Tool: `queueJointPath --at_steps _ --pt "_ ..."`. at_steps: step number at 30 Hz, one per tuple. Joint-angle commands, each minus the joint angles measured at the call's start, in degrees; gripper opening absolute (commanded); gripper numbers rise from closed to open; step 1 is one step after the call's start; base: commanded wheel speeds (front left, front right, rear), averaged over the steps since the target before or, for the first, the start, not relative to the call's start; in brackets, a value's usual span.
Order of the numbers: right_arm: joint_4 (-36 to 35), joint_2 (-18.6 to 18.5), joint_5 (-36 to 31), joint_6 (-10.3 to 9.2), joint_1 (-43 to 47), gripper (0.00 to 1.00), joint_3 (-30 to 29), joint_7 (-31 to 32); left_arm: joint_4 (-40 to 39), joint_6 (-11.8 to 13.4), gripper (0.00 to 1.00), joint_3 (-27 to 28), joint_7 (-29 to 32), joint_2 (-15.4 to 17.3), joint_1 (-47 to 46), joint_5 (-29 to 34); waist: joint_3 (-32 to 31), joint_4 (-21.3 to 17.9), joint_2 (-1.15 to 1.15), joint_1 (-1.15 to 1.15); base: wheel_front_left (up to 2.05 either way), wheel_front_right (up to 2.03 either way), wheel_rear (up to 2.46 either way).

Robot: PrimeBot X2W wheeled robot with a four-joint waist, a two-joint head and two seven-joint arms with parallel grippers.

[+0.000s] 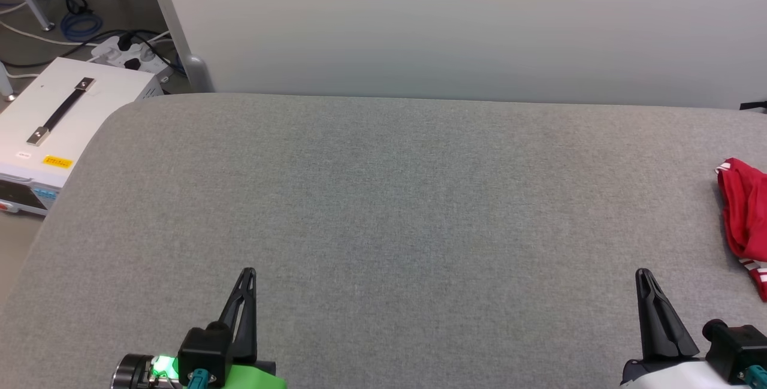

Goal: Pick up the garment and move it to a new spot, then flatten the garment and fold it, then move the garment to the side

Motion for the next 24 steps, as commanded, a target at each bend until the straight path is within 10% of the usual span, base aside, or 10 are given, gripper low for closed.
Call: queueJointPath --at_steps 1,24 --pt "0.0 0.0 -0.6 0.0 -0.6 0.0 0.1 0.4 -0.1 -0.2 0.0 0.4 0.4 -0.3 -0.4 0.2 0.0 0.0 0.0 0.0 0.0 0.0 0.0" --pt "0.2 0.2 -2.6 -0.01 -2.3 0.0 0.5 2.9 -0.3 -0.9 0.0 2.0 3.0 -1.3 -1.7 0.6 0.2 -0.8 0.0 0.0 0.0 0.0 0.0"
